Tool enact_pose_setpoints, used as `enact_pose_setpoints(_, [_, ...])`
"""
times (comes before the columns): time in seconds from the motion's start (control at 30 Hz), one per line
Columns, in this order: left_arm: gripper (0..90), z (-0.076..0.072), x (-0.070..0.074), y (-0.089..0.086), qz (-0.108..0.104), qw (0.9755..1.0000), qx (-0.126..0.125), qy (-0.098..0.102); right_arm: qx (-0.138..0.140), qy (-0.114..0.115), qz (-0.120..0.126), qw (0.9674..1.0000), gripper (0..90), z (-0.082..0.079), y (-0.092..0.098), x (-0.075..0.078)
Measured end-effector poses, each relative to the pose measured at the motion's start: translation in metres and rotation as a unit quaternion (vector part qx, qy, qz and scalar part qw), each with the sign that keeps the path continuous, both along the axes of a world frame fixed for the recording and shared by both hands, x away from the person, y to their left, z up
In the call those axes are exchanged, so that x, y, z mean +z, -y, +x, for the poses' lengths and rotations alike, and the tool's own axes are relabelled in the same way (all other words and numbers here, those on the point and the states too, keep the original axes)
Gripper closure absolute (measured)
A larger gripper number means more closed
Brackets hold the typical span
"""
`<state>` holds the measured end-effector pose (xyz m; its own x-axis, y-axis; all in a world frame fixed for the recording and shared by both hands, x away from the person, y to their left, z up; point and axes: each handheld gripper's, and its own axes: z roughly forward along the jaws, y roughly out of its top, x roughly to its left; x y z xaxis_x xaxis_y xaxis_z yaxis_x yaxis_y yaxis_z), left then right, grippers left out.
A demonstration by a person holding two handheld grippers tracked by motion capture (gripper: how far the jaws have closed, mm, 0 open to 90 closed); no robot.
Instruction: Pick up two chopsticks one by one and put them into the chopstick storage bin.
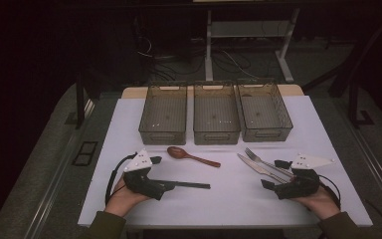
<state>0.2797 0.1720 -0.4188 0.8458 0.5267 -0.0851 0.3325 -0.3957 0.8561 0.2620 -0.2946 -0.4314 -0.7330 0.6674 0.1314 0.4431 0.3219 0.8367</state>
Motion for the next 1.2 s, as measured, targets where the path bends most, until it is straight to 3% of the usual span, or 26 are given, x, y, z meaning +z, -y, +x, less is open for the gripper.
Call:
enact_pose_setpoints(0.3, [0.0, 0.0, 0.003, -0.001, -0.004, 1.0, 0.002, 0.0, 0.001, 0.001, 0.019, 0.9998, 10.2, -0.001, 0.004, 0.003])
enact_pose_setpoints(0.47, [0.0, 0.0, 0.004, -0.002, 0.007, 1.0, -0.001, 0.004, 0.005, 0.003, 0.019, 0.9998, 10.2, -0.001, 0.003, 0.004])
enact_pose_setpoints(0.8, [10.0, 0.005, 0.006, -0.011, 0.011, 0.9999, 0.001, 0.006, 0.006, -0.001, 0.016, 0.9998, 10.2, -0.002, 0.0, 0.003])
enact_pose_setpoints(1.17, [26.1, 0.015, 0.0, -0.02, 0.056, 0.9984, -0.001, 0.004, 0.0, -0.001, 0.013, 0.9999, 10.2, 0.0, 0.002, 0.002])
enact_pose_setpoints(1.2, [34.0, 0.017, -0.002, -0.023, 0.069, 0.9976, 0.0, 0.003, -0.001, -0.002, 0.013, 0.9999, 10.2, 0.0, 0.001, 0.002])
